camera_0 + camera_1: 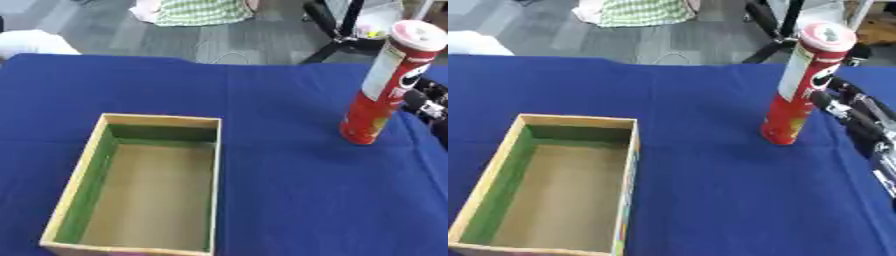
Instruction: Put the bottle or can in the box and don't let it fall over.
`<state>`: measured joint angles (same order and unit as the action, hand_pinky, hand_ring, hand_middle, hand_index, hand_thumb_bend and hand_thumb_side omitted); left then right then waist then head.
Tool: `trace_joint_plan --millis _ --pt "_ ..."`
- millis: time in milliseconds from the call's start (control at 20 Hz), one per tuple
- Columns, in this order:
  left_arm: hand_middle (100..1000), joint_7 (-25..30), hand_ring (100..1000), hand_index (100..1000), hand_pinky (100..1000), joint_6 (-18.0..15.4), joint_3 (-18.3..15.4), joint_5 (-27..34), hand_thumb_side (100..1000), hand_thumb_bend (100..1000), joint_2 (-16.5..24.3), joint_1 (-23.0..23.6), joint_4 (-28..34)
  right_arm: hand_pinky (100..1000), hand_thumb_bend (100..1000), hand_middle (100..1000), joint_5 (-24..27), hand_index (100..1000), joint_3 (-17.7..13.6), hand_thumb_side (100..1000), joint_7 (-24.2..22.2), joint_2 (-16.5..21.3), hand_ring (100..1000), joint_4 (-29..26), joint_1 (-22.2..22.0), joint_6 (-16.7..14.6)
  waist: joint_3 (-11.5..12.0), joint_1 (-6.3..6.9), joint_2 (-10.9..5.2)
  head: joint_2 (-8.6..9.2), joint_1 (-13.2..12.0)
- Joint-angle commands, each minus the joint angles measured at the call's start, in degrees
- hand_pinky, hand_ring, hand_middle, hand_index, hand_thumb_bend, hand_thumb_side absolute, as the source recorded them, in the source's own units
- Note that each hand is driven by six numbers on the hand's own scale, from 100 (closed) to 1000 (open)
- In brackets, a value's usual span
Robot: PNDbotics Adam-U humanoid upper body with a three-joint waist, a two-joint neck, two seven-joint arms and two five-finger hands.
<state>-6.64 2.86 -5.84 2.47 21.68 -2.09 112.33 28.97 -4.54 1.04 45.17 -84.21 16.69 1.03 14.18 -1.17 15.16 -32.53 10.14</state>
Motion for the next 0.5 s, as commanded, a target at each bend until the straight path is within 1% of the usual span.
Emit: trace_joint_plan --millis 50,500 --pt "833 0.3 817 830 968 -0.1 -0.2 -0.4 672 100 0.7 -0.6 1.1 972 1000 1000 -0.1 980 -0.8 547 -0.1 2.5 1000 -0.2 1.0 -0.3 0.1 -0.01 -0.56 1.03 0.0" --pt "833 0.4 817 830 969 0.0 -0.1 -0.5 674 100 0.6 -0.7 1.1 972 1000 1000 -0.1 982 -0.7 549 -0.7 2.8 1000 -0.3 1.8 -0.4 0.2 -0.13 -0.10 1.45 0.0"
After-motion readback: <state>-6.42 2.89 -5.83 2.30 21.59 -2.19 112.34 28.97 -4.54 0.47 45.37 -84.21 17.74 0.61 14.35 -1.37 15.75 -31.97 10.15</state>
